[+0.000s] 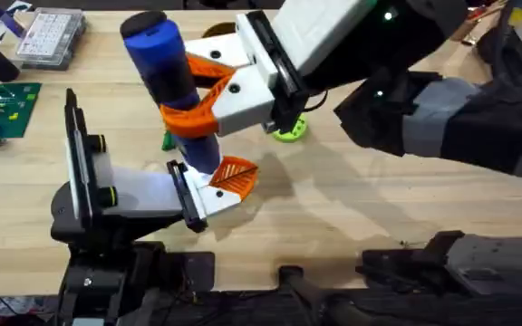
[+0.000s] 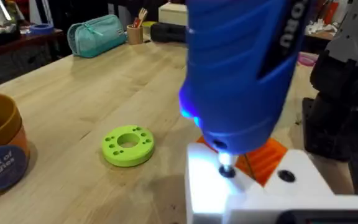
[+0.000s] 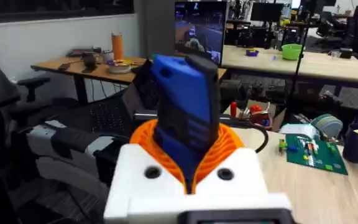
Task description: Pick up the gripper from the table and insert it into the empty holder that is missing its gripper. Then pick up a screw, insert it into the mounting hole, and use the screwdriver to tighten it. Finally, clean up the table by picking up the vegetable and placing it into the bucket.
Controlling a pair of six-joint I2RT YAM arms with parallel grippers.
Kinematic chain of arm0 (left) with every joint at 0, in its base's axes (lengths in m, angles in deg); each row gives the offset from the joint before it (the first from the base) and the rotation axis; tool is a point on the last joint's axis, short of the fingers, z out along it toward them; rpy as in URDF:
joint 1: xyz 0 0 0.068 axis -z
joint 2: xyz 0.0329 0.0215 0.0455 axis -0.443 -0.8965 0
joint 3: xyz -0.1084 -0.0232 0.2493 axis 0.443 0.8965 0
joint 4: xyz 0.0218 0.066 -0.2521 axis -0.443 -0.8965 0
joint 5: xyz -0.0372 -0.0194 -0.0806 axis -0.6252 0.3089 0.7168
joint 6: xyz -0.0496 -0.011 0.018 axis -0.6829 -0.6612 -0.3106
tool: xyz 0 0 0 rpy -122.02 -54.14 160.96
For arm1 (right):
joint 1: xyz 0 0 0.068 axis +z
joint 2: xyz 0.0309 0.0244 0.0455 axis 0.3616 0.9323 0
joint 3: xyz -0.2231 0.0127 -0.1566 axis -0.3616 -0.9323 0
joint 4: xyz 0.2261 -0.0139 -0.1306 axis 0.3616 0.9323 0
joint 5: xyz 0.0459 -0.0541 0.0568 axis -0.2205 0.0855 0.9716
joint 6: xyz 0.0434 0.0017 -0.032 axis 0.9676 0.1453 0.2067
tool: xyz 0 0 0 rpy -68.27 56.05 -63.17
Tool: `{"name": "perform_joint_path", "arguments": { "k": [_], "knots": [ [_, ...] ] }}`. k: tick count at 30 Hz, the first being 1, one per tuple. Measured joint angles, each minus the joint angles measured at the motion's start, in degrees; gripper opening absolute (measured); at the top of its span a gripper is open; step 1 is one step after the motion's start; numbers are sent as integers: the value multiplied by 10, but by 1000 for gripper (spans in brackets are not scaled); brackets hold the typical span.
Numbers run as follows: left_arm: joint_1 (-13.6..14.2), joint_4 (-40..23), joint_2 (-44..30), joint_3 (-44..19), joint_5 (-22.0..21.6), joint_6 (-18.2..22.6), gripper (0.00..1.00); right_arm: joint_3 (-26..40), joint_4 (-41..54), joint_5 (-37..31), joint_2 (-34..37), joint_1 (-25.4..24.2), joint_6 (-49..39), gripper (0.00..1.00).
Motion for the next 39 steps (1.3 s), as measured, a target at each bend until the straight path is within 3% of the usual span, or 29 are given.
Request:
{"name": "perform_joint_path", "arguments": {
  "k": [3, 7, 10, 18, 23, 27, 30, 33, 35, 39],
  "knots": [
    [0, 0, 0, 0, 0, 0, 18, -2, -11, 0, 0, 0, 3, 27],
    [0, 0, 0, 0, 0, 0, 18, -2, -98, -4, 5, -2, 40, 27],
    [0, 0, 0, 0, 0, 0, 18, 28, -84, 3, 5, -15, 74, 27],
    [0, 0, 0, 0, 0, 0, 18, 218, 144, 45, 2, -63, 57, 26],
    [0, 0, 0, 0, 0, 0, 18, 251, 274, 55, 0, -66, 4, 26],
    [0, 0, 0, 0, 0, 0, 18, 273, 454, 36, 0, -93, -63, 26],
    [0, 0, 0, 0, 0, 0, 18, 299, 627, -21, 0, -128, -138, 26],
    [0, 0, 0, 0, 0, 0, 18, 331, 790, -124, 0, -160, -227, 26],
    [0, 0, 0, 0, 0, 0, 18, 351, 866, -202, 0, -177, -283, 26],
    [0, 0, 0, 0, -1, 0, 18, 376, 930, -348, 0, -202, -379, 26]
  ]
}}
